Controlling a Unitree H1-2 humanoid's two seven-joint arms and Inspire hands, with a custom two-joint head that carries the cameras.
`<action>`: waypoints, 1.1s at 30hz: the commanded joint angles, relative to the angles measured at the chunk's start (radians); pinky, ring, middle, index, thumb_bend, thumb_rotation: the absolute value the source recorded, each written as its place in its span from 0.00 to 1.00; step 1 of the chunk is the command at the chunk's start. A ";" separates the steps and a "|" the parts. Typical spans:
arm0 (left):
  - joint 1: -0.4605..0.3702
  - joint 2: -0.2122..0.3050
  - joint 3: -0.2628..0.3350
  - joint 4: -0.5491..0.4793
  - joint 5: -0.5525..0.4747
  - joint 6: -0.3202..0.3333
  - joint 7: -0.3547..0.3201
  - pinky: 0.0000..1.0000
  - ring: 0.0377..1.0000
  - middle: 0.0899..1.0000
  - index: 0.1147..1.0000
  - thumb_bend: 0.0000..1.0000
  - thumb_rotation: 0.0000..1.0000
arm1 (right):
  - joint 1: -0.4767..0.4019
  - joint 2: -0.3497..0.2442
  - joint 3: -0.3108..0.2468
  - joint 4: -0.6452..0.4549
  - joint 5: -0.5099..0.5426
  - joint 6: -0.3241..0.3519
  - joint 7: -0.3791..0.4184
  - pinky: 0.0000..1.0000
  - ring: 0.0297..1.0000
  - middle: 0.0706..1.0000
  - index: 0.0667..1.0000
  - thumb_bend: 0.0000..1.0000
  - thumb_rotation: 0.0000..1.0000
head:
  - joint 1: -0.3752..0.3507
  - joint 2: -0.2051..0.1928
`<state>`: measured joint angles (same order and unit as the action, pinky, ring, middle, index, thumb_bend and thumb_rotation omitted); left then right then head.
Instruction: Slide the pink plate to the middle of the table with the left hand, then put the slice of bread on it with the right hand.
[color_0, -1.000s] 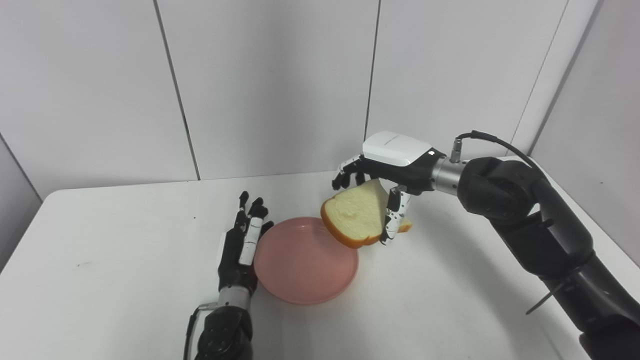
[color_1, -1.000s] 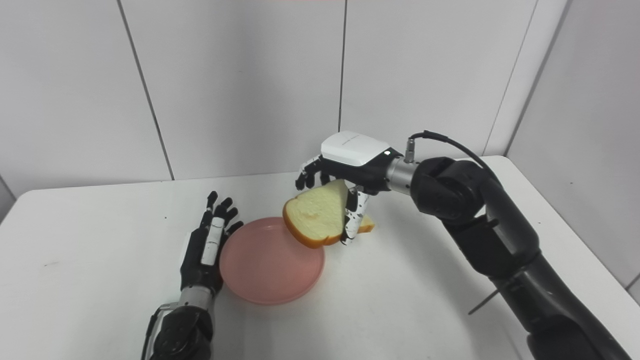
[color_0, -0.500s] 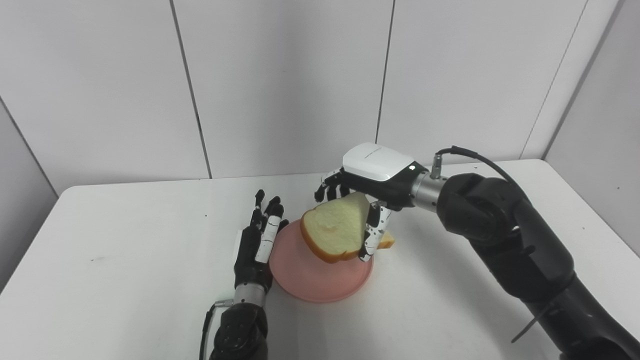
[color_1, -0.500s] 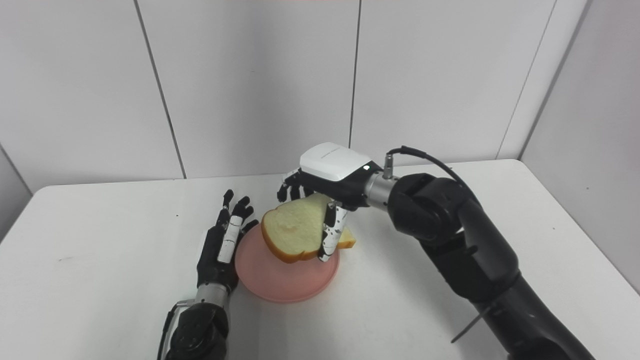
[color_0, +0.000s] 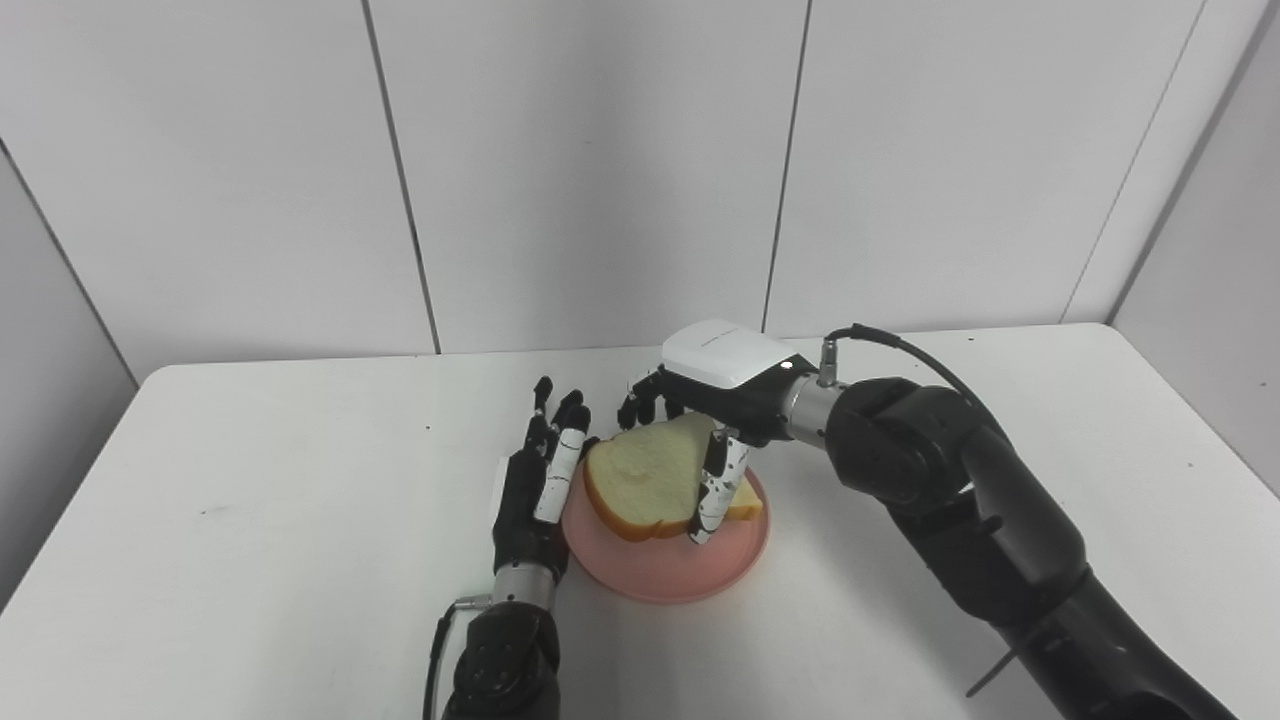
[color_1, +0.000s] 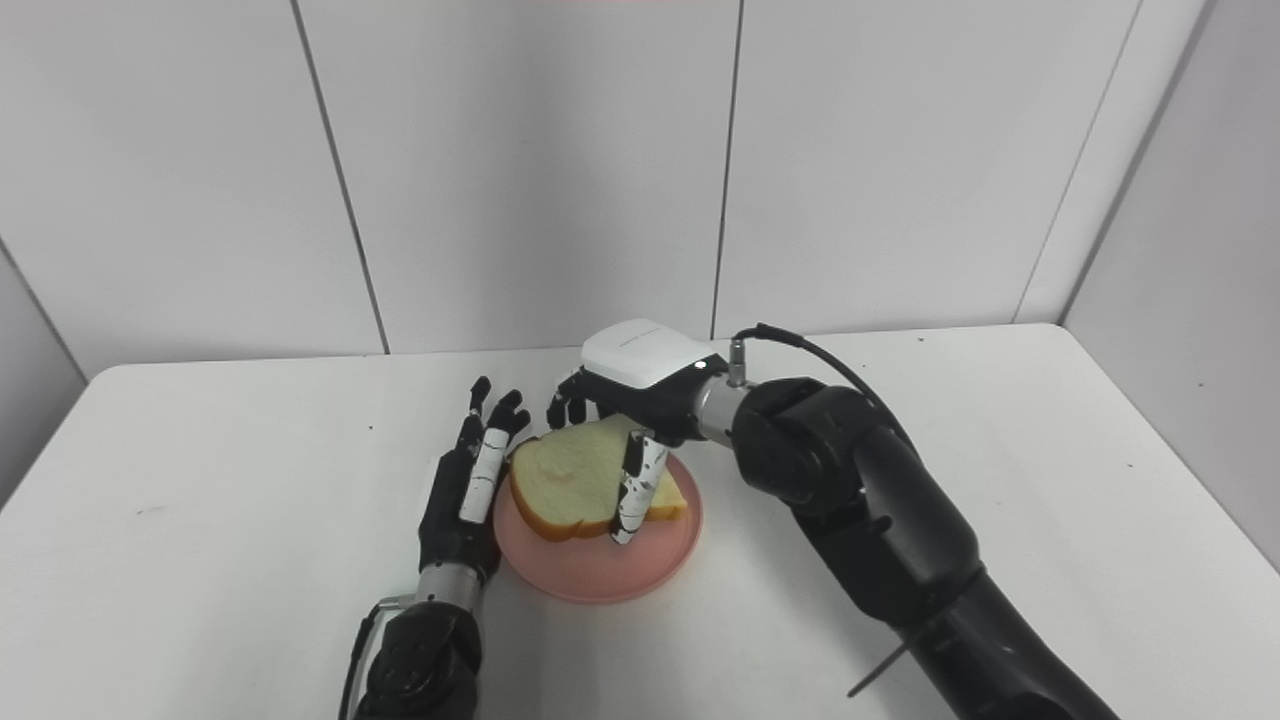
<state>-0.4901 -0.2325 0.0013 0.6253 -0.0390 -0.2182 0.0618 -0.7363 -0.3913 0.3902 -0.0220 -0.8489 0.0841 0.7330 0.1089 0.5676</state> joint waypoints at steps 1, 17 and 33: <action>0.061 -0.010 -0.003 0.041 0.004 0.041 0.013 0.83 0.91 0.92 1.00 0.93 0.76 | -0.042 0.012 -0.006 0.004 -0.039 0.043 -0.047 0.52 0.62 0.70 0.65 0.91 0.25 | 0.003 0.001; 0.066 -0.007 -0.003 0.040 -0.001 0.030 0.006 0.85 0.92 0.94 1.00 0.91 0.80 | -0.031 0.059 0.025 0.102 -0.109 0.094 -0.092 0.47 0.61 0.70 0.66 0.89 0.27 | 0.001 0.003; 0.067 -0.008 0.001 0.030 -0.007 0.039 0.005 0.86 0.92 0.94 1.00 0.89 0.79 | -0.018 0.052 0.031 0.109 -0.073 0.093 -0.094 0.49 0.62 0.71 0.66 0.91 0.29 | -0.006 0.008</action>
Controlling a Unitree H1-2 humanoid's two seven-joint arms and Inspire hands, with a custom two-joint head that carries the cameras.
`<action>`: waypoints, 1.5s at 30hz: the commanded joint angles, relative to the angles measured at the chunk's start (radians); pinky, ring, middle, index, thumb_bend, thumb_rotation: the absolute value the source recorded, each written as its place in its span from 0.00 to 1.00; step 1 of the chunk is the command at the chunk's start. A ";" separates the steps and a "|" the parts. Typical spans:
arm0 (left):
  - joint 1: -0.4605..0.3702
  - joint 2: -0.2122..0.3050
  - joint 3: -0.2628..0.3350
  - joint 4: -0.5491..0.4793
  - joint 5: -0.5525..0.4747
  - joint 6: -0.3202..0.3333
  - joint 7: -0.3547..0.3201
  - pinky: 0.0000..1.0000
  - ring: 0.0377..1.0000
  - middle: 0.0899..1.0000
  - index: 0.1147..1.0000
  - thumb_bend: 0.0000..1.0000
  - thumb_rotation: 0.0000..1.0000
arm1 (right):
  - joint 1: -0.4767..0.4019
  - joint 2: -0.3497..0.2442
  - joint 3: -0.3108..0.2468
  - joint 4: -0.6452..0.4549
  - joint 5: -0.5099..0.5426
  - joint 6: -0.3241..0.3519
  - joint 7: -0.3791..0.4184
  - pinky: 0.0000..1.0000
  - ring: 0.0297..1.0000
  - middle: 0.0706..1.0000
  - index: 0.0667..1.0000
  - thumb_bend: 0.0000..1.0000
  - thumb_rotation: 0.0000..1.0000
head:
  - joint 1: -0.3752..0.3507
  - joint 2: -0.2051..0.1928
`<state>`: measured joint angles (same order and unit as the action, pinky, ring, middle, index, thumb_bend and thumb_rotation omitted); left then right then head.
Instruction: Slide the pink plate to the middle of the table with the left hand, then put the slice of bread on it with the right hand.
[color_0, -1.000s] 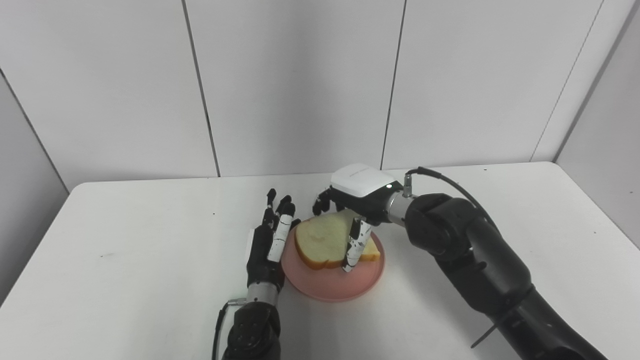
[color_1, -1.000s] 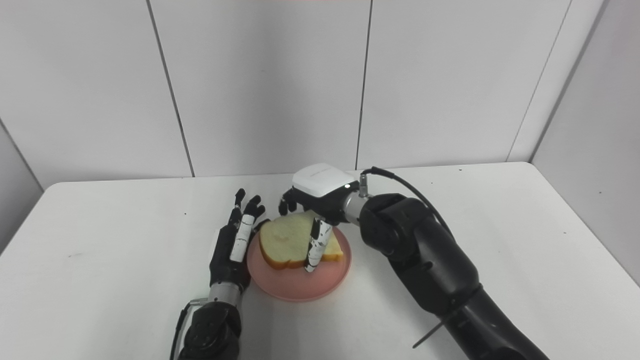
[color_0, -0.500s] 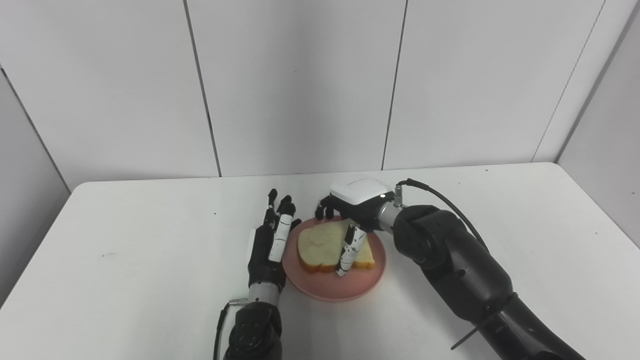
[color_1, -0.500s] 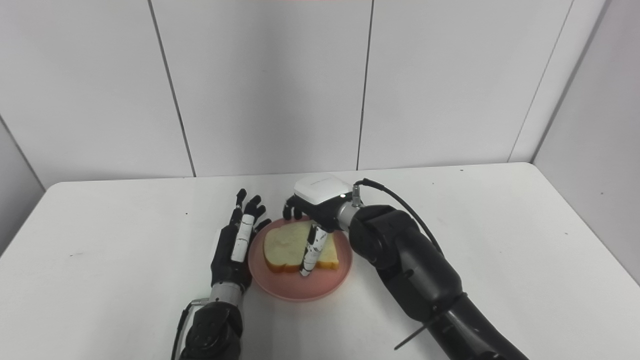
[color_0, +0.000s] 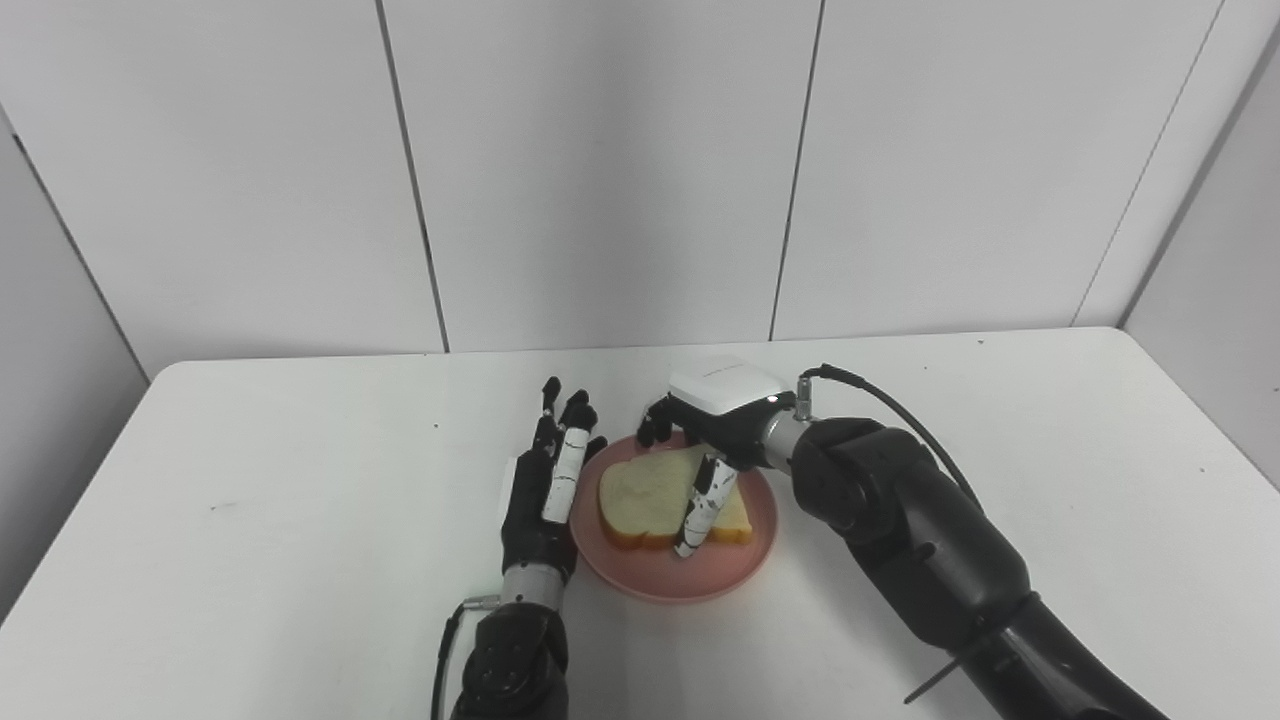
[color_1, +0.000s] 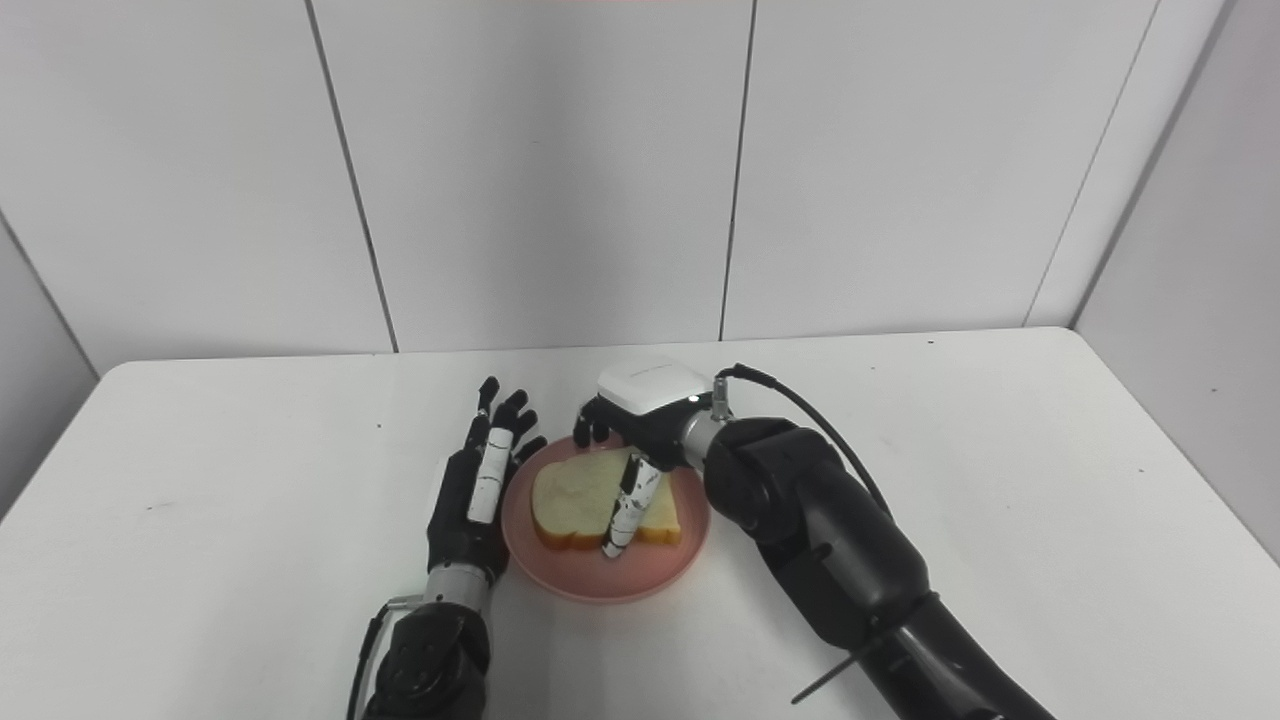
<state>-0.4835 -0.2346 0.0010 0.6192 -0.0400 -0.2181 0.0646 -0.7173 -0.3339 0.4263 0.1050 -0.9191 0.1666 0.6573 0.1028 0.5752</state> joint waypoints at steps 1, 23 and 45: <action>0.060 -0.006 0.001 0.036 -0.006 0.038 0.003 0.86 0.92 0.94 1.00 0.89 0.79 | -0.036 -0.006 -0.003 -0.016 -0.004 0.010 -0.019 0.49 0.62 0.70 0.66 0.91 0.29 | 0.000 0.001; 0.063 0.001 -0.008 0.023 0.008 0.051 0.013 0.81 0.90 0.92 1.00 0.89 0.79 | -0.008 -0.010 0.008 -0.026 -0.013 0.053 -0.004 0.57 0.77 0.82 0.75 1.00 0.43 | -0.006 0.007; 0.071 0.006 -0.001 0.016 -0.006 0.049 0.006 0.86 0.91 0.93 1.00 0.89 0.81 | -0.021 -0.067 -0.071 -0.212 0.149 -0.003 -0.013 0.63 0.80 0.83 0.80 1.00 0.58 | -0.016 0.004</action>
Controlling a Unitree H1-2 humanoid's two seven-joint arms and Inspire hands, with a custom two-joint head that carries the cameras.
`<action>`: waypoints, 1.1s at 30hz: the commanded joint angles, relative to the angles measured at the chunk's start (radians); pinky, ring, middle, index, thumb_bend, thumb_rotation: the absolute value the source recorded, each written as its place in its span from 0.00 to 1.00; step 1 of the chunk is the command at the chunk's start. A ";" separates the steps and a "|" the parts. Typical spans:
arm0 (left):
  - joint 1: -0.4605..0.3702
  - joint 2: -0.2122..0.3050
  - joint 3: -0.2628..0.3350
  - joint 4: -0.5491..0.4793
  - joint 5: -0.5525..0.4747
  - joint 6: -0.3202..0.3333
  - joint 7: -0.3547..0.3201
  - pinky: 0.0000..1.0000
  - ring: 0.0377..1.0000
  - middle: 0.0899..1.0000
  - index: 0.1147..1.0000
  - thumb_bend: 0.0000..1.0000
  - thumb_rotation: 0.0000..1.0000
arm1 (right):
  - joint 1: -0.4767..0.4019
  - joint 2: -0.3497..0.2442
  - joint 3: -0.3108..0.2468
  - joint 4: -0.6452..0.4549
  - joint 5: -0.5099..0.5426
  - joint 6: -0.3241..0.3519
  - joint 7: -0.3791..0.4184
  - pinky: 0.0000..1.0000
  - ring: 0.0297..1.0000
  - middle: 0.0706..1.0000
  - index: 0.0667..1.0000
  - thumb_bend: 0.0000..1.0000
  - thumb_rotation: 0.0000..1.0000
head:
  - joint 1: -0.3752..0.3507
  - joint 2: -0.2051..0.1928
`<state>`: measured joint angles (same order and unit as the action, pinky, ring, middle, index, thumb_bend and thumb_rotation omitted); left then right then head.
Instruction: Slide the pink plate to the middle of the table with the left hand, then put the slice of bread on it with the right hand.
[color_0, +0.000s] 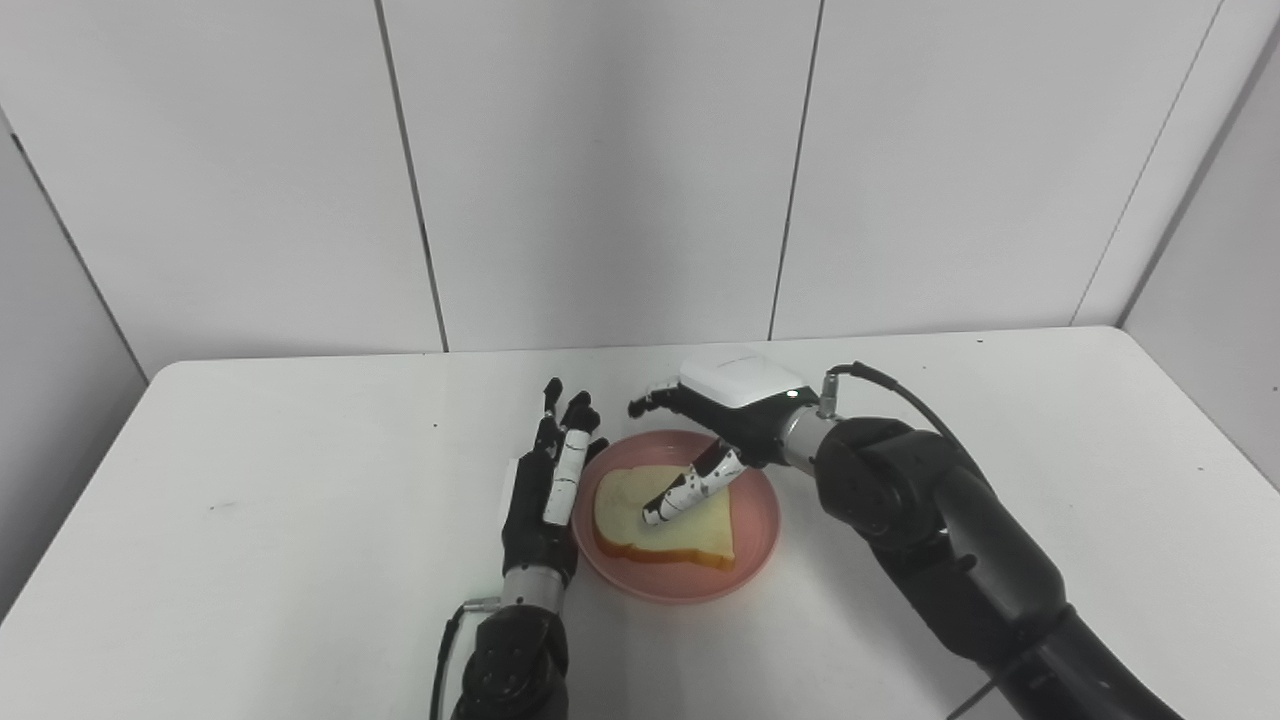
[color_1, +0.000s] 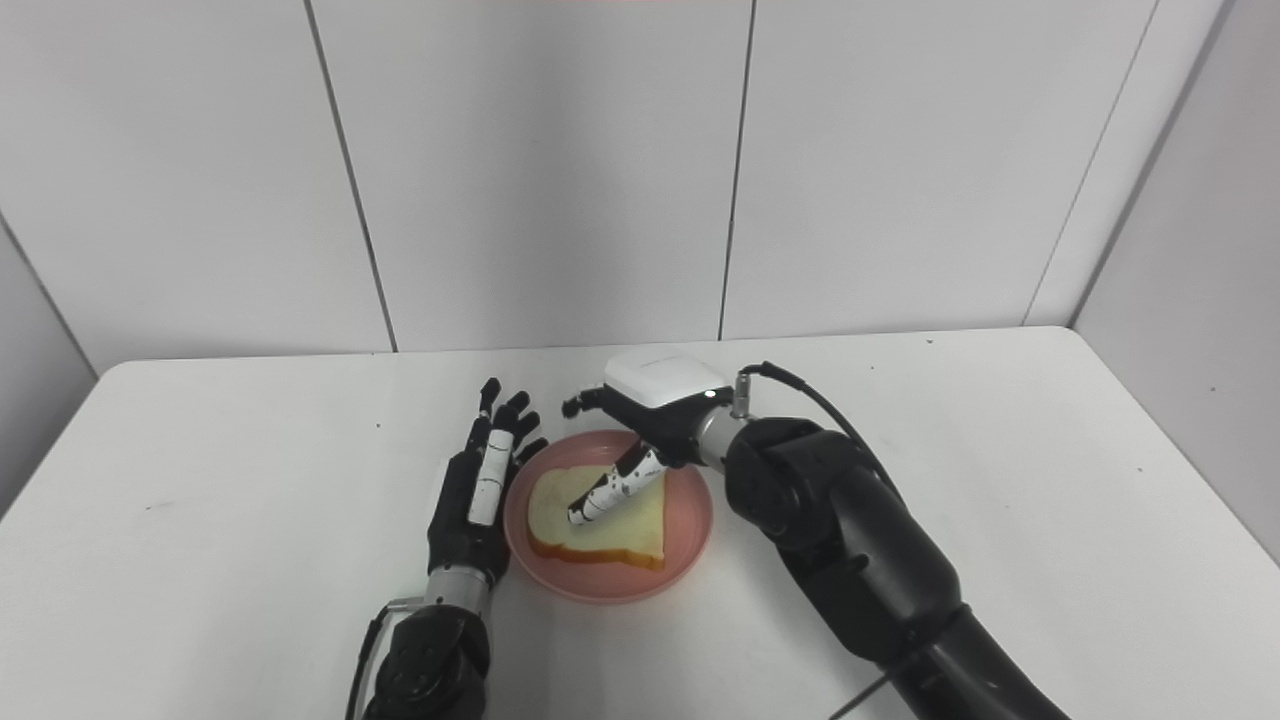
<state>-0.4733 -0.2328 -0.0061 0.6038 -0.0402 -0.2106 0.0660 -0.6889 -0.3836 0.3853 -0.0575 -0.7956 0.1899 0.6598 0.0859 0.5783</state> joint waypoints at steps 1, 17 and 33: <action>0.060 0.006 0.006 0.033 -0.005 0.040 0.004 0.86 0.91 0.93 1.00 0.89 0.81 | -0.053 -0.022 -0.039 -0.065 0.041 -0.021 -0.010 0.65 0.81 0.83 0.80 1.00 0.56 | 0.001 0.001; 0.071 0.011 0.019 0.003 0.003 0.022 0.024 0.88 0.92 0.95 1.00 0.89 0.82 | 0.094 0.111 -0.306 0.087 0.403 -0.121 -0.342 0.62 0.77 0.81 0.81 0.87 0.90 | 0.007 -0.002; 0.069 0.037 0.022 -0.052 0.019 0.006 0.041 0.94 0.96 0.97 1.00 0.84 0.85 | 0.155 0.384 -0.556 0.349 0.889 -0.175 -0.558 0.85 0.90 0.90 0.90 0.88 0.91 | -0.005 0.000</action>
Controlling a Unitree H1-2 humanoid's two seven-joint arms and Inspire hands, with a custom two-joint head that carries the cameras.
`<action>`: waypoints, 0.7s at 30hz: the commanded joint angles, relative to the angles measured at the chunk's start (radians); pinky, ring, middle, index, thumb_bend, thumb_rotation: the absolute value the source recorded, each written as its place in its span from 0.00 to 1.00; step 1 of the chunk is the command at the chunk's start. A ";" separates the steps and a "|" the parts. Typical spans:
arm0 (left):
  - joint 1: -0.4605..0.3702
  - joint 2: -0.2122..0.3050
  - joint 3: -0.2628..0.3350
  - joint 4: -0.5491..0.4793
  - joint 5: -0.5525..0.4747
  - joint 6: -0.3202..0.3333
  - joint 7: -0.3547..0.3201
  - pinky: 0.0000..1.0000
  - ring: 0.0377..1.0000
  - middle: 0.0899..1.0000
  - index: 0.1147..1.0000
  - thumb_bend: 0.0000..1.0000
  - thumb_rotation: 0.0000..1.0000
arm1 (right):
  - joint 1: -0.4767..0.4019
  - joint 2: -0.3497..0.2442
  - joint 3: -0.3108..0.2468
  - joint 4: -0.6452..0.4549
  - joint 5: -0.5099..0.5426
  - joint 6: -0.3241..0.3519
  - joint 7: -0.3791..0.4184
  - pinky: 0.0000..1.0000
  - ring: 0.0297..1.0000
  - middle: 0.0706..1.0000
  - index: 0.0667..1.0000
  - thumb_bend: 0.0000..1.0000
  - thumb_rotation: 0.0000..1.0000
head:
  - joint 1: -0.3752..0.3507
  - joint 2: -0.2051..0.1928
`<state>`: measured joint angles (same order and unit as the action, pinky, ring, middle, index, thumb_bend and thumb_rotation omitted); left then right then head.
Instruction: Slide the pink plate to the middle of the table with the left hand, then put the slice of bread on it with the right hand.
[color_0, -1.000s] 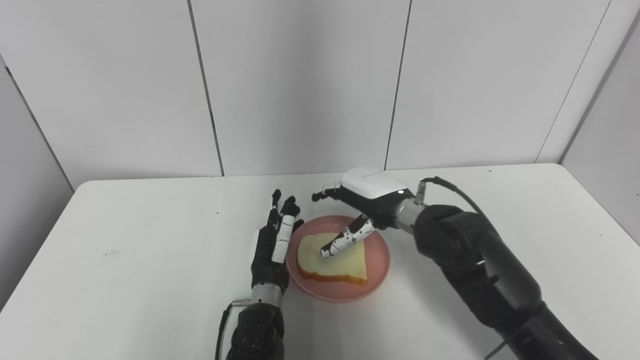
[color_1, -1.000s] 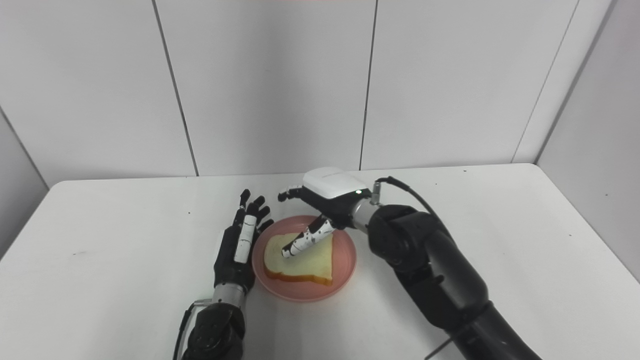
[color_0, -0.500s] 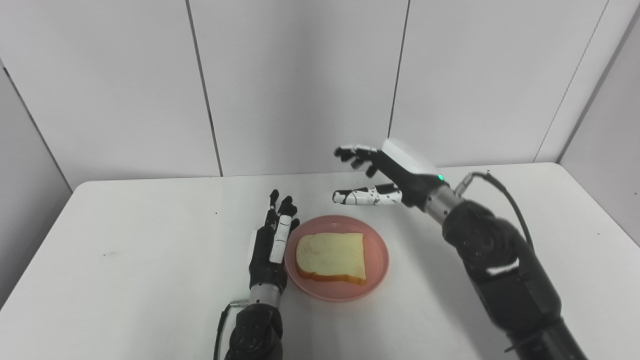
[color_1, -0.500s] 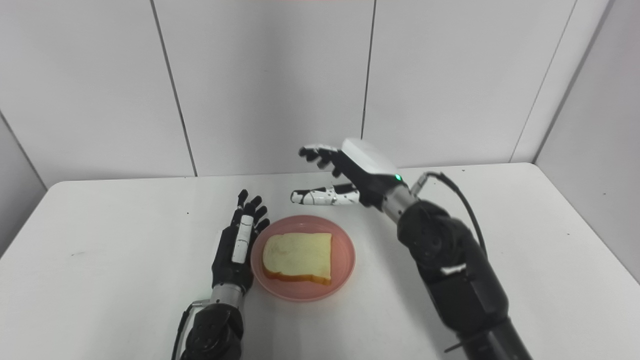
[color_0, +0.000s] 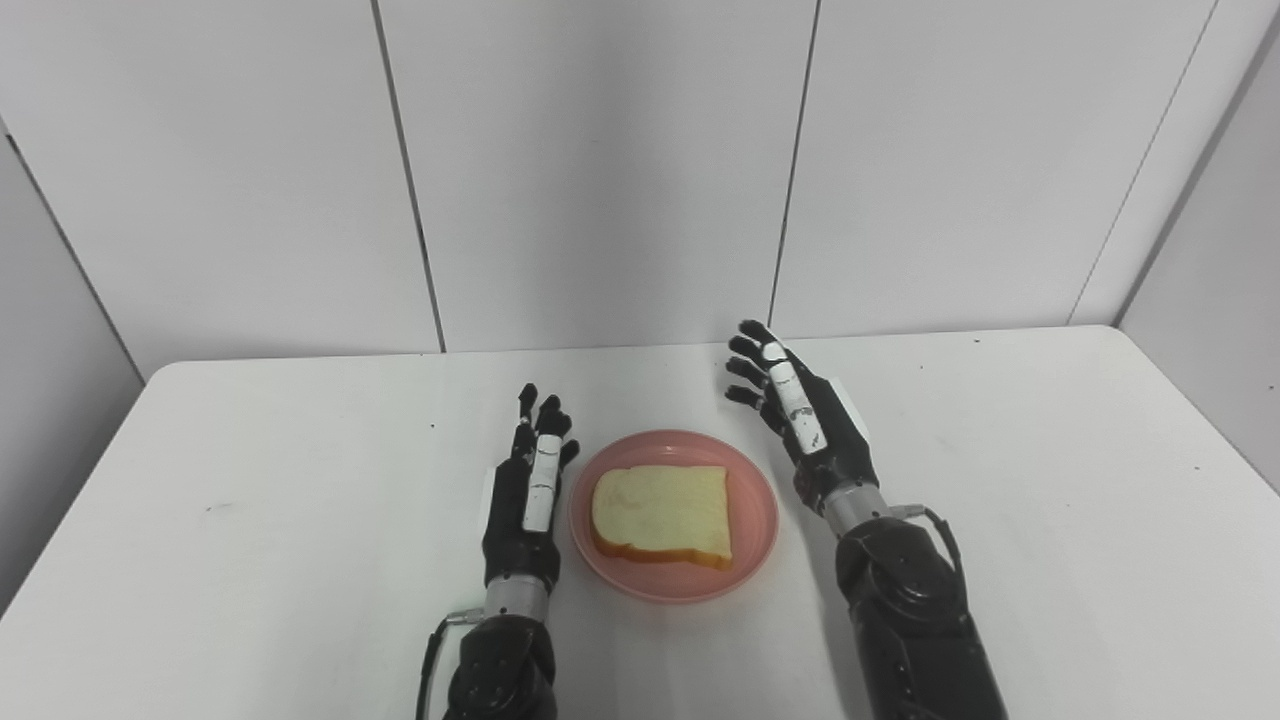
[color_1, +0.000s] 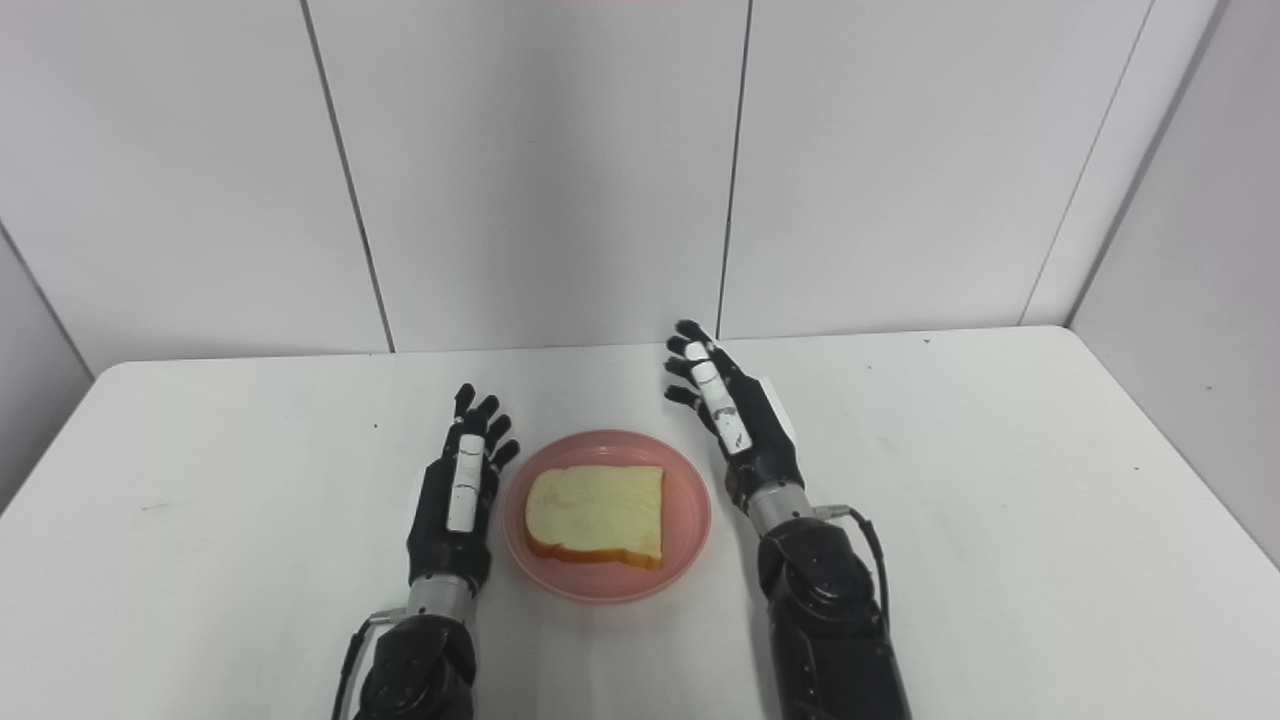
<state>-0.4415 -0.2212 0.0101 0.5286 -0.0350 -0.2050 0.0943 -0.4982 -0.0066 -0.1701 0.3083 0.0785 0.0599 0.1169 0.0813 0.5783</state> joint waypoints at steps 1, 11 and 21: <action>0.036 0.026 0.007 0.023 0.013 -0.002 0.013 0.95 0.96 0.97 1.00 0.83 0.85 | -0.033 0.009 0.003 -0.013 0.014 -0.048 -0.026 0.89 0.92 0.91 0.92 0.86 0.92 | 0.000 0.000; 0.036 0.029 0.005 0.018 0.033 0.001 0.031 0.97 0.96 0.96 1.00 0.81 0.85 | 0.022 0.011 0.031 0.076 -0.018 -0.175 -0.106 1.00 0.99 0.97 0.96 0.85 1.00 | 0.001 0.003; 0.034 0.060 0.006 -0.013 0.050 0.025 0.035 1.00 0.98 0.97 1.00 0.84 0.87 | 0.071 0.010 0.084 0.147 -0.129 -0.363 -0.208 1.00 1.00 0.96 0.97 0.78 1.00 | -0.051 0.007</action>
<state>-0.4363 -0.1870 0.0101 0.5118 0.0020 -0.1871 0.1138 -0.4428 -0.0031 -0.0916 0.4354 -0.0405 -0.2421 -0.0650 0.0537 0.5829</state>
